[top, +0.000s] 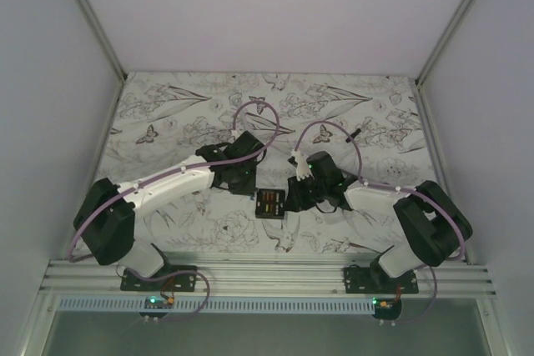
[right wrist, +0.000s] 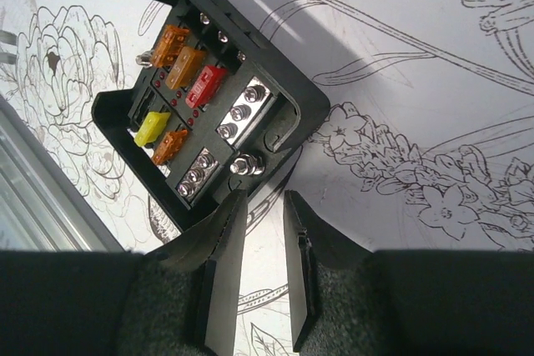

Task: Snap on the fuse box
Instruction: Adjust the fuse box base at the center of the board, then install the fuse at the fuse box base.

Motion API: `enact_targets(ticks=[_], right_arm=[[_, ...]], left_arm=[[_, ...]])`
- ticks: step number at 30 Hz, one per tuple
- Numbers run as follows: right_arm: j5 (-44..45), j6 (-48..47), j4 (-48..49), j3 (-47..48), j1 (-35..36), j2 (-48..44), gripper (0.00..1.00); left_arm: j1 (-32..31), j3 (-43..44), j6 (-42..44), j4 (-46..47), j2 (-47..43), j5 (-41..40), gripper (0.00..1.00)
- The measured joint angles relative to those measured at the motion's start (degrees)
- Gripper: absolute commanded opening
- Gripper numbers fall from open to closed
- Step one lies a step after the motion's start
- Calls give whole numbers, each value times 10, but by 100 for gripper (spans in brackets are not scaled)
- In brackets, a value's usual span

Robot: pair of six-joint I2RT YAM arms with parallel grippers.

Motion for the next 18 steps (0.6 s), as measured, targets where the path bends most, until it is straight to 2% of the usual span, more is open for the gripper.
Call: enact_targets(ticks=[8,11,13,15,18], right_arm=[[-10,0,3,-5,5,-4,31],[11,-1,-3,-9,6,-23,35],[44,-2,-11,-14,7,-46,41],[77,-2,-17,-17,7,-69,53],[132,-1,-22,-23,7,-99,67]], left_arm=[[-24,23,-9,-9,36,-10,0],[-29,33,-10,-13,49,-13,0],[-33,42,-10,-16,58,-15,0],[-37,50,-11,-21,68,-17,0],[-45,57,-15,-28,80,-25,0]])
